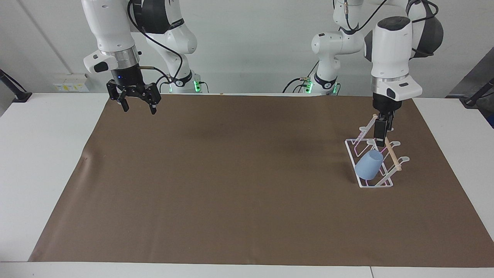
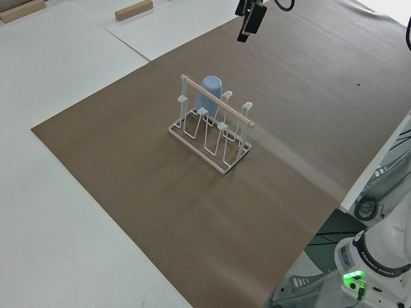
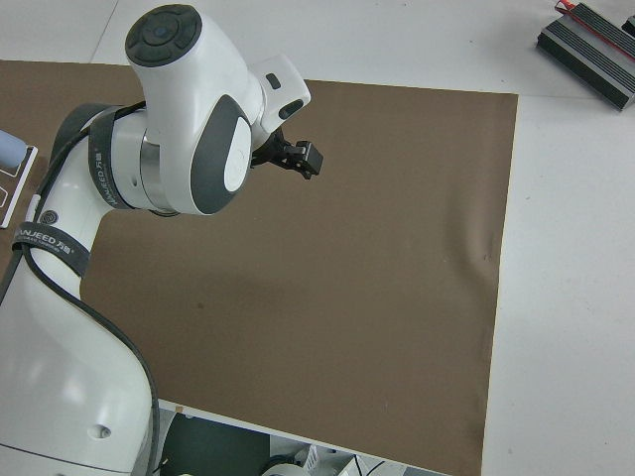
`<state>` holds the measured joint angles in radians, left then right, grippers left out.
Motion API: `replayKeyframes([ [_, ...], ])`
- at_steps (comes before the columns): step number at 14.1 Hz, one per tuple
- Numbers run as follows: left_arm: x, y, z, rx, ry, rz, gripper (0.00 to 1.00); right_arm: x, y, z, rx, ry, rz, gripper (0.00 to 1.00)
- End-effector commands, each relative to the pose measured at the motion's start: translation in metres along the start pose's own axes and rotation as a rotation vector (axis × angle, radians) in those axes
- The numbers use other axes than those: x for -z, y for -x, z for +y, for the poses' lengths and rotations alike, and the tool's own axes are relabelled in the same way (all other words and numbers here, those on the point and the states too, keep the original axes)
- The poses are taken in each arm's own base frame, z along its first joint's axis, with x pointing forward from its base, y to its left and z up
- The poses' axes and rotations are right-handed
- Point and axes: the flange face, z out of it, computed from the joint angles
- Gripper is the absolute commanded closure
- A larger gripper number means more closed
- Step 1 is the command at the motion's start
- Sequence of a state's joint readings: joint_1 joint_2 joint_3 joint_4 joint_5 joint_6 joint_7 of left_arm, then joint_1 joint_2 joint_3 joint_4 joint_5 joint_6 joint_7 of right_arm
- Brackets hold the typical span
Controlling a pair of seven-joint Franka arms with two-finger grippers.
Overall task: Hang cup on cup holder
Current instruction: 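Release the cup and withdraw the left gripper from the rack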
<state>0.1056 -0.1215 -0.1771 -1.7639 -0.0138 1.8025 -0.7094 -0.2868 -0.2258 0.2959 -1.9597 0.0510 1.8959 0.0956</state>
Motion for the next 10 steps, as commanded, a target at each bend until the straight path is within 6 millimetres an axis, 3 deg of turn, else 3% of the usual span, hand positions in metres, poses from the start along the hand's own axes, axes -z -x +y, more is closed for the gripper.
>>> replayKeyframes([
  [1, 0.018, 0.004, -0.017, -0.108, 0.01, -0.097, 0.0, 0.006, 0.005, 0.0, 0.013, -0.019, -0.013, 0.0],
  [6, 0.041, 0.007, -0.048, -0.479, -0.005, -0.192, 0.0, 0.006, 0.004, 0.002, 0.01, -0.018, -0.012, 0.0],
  [9, 0.045, 0.012, -0.048, -0.635, -0.066, -0.222, 0.0, 0.006, 0.004, 0.002, 0.01, -0.019, -0.013, 0.0],
  [10, 0.047, 0.016, -0.038, -0.666, -0.095, -0.23, 0.0, 0.006, 0.004, 0.002, 0.01, -0.019, -0.013, 0.0],
])
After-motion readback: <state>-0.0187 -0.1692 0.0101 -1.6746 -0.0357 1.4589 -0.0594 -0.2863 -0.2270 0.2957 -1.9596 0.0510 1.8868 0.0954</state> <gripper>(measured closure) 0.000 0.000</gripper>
